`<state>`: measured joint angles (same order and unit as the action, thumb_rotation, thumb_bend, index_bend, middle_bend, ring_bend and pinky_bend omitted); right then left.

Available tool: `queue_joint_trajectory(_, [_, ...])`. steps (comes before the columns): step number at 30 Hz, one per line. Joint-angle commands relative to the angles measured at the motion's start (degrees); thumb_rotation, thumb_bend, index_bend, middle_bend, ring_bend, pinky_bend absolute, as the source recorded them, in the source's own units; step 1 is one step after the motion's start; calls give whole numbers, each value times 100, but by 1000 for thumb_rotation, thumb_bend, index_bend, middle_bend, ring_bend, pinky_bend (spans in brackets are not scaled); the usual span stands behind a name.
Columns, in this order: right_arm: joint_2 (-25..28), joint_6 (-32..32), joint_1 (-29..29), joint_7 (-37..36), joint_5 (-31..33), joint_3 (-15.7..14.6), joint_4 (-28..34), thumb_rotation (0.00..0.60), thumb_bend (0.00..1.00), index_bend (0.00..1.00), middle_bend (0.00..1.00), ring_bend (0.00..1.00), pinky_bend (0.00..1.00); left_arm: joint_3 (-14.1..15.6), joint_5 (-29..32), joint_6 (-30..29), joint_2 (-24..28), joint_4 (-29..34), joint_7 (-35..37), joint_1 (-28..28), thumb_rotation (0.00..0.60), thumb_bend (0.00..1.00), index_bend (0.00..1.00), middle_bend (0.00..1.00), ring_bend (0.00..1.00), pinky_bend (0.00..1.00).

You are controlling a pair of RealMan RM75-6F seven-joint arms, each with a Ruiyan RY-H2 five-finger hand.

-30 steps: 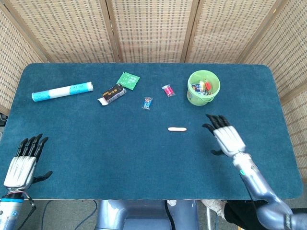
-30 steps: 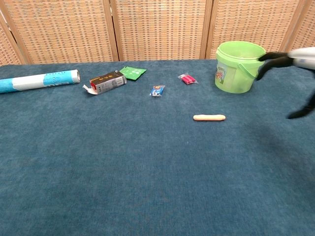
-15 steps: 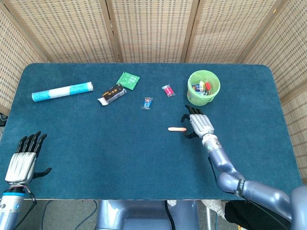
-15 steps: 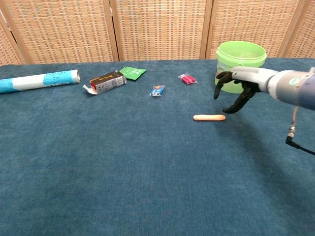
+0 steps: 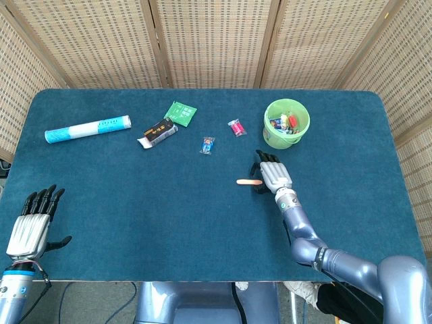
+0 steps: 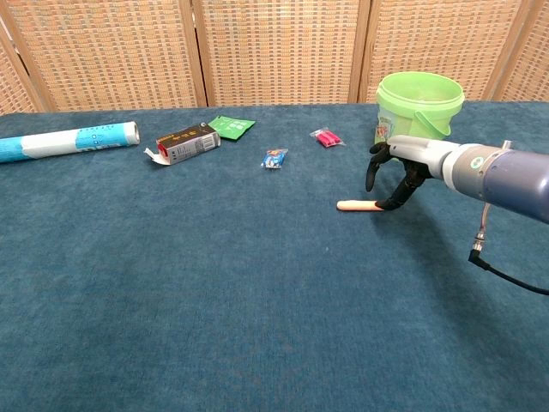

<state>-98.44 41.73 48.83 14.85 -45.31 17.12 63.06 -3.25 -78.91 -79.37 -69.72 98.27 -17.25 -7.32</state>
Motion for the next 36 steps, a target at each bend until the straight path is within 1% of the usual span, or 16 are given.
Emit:
queue_joint_trajectory(1, [-102, -26, 20, 21, 37, -62, -164, 600, 497, 466, 0, 0, 0, 2, 2, -3, -4, 3, -9, -6, 600, 0, 0, 0, 0, 0])
queue_joint_trajectory(5, [-182, -78, 42, 26, 14, -117, -282, 600, 508, 467, 0, 0, 0, 20, 11, -1, -2, 35, -58, -12, 600, 0, 0, 0, 0, 0])
queue_joint_trajectory(10, [-247, -79, 62, -27, -35, -117, -362, 600, 512, 472, 0, 0, 0, 25, 43, -13, -9, 46, -92, -16, 600, 0, 0, 0, 0, 0])
queue_joint_trajectory(19, [-368, -126, 53, -161, -72, -110, -574, 600, 519, 512, 3, 0, 0, 38, 48, -49, 5, 61, -64, -11, 600, 0, 0, 0, 0, 0])
queue_joint_trajectory(22, [-393, -107, 48, -210, -125, -101, -621, 600, 519, 537, 25, 0, 0, 53, 38, -44, -2, 58, -71, -17, 600, 0, 0, 0, 0, 0])
queue_joint_trajectory(26, [-454, -43, 22, -273, -187, -92, -722, 600, 528, 633, 49, 0, 0, 44, 47, -70, 15, 87, -49, -13, 600, 0, 0, 0, 0, 0])
queue_joint_trajectory(28, [-470, -56, -3, -364, -224, -79, -754, 600, 548, 646, 54, 0, 0, 47, 52, -77, 26, 92, -30, -7, 600, 0, 0, 0, 0, 0])
queue_joint_trajectory(30, [-464, -42, -43, -503, -314, -60, -736, 600, 585, 648, 55, 0, 0, 57, 43, -77, 27, 84, -20, -9, 600, 0, 0, 0, 0, 0])
queue_joint_trajectory(33, [-398, -59, -87, -631, -384, -41, -613, 600, 605, 648, 56, 0, 0, 66, 37, -68, 26, 83, -29, -15, 600, 0, 0, 0, 0, 0])
queue_joint_trajectory(36, [-210, -41, -179, -834, -439, 34, -217, 600, 606, 650, 60, 0, 0, 77, 25, -68, 24, 86, -27, -18, 600, 0, 0, 0, 0, 0])
